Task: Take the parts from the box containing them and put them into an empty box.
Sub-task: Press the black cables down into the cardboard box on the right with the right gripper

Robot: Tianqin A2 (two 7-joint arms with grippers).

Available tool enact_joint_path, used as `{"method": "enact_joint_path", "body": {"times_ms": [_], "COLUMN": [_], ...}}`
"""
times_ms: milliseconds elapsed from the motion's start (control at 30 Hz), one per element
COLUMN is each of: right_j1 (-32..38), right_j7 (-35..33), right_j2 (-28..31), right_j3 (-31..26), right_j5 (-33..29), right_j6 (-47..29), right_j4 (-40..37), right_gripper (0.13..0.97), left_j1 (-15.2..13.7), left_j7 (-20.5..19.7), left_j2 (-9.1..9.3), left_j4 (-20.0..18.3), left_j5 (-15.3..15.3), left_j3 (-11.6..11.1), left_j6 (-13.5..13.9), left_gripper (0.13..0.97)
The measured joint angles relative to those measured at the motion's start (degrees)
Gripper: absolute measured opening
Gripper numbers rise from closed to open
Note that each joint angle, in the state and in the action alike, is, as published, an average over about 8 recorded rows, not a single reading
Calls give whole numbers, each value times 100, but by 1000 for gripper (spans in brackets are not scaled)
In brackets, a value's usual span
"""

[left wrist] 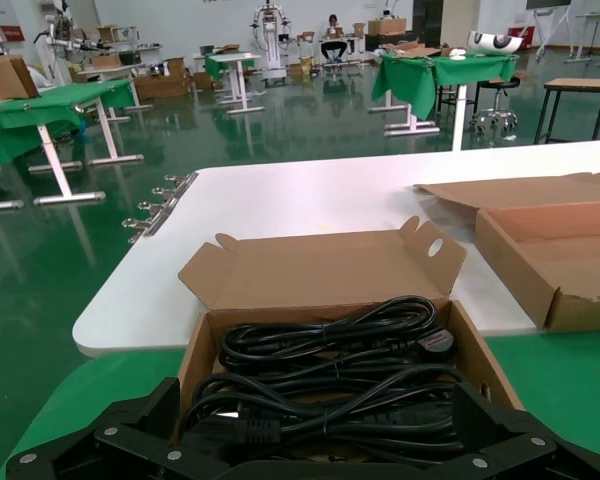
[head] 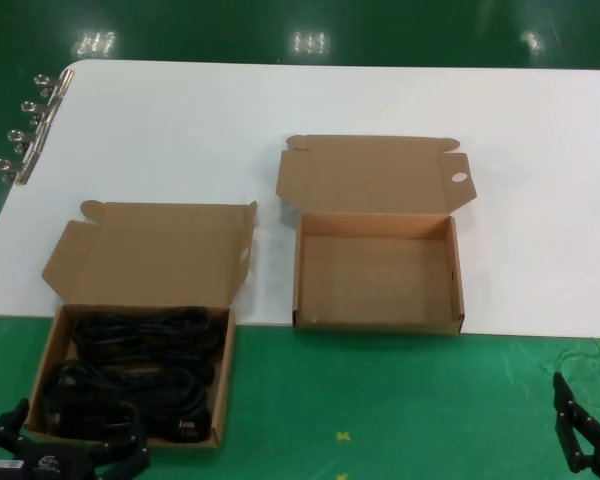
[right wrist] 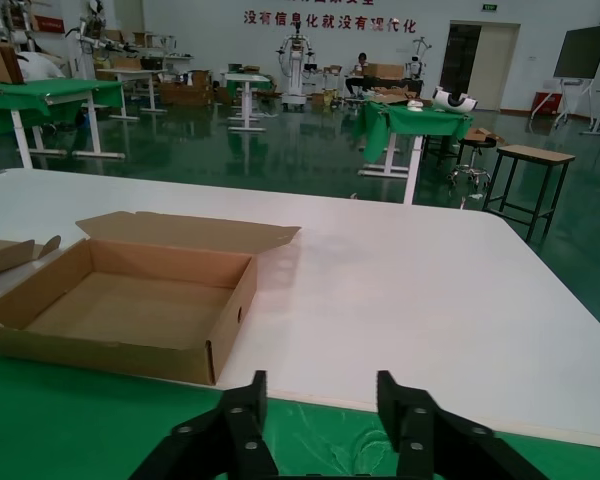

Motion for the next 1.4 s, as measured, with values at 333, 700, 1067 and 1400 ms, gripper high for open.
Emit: {"method": "enact_joint_path", "body": {"times_ms": [333,700,1067,1400], "right_j1": [0,0,0,0], "right_j7": [0,0,0,0], "right_j2": [0,0,0,0], "right_j3": [0,0,0,0], "right_j5": [0,0,0,0], "right_j6": [0,0,0,0], "right_j4": [0,0,0,0], "right_gripper": [343,212,152,157], "left_j1": [0,0,0,0], "left_j7": [0,0,0,0], "left_j2": [0,0,0,0], "left_j4": [0,0,0,0], "left_j5": [0,0,0,0], "left_j3": [0,0,0,0], "left_j6": [0,0,0,0], "left_gripper": [966,966,966,966]}}
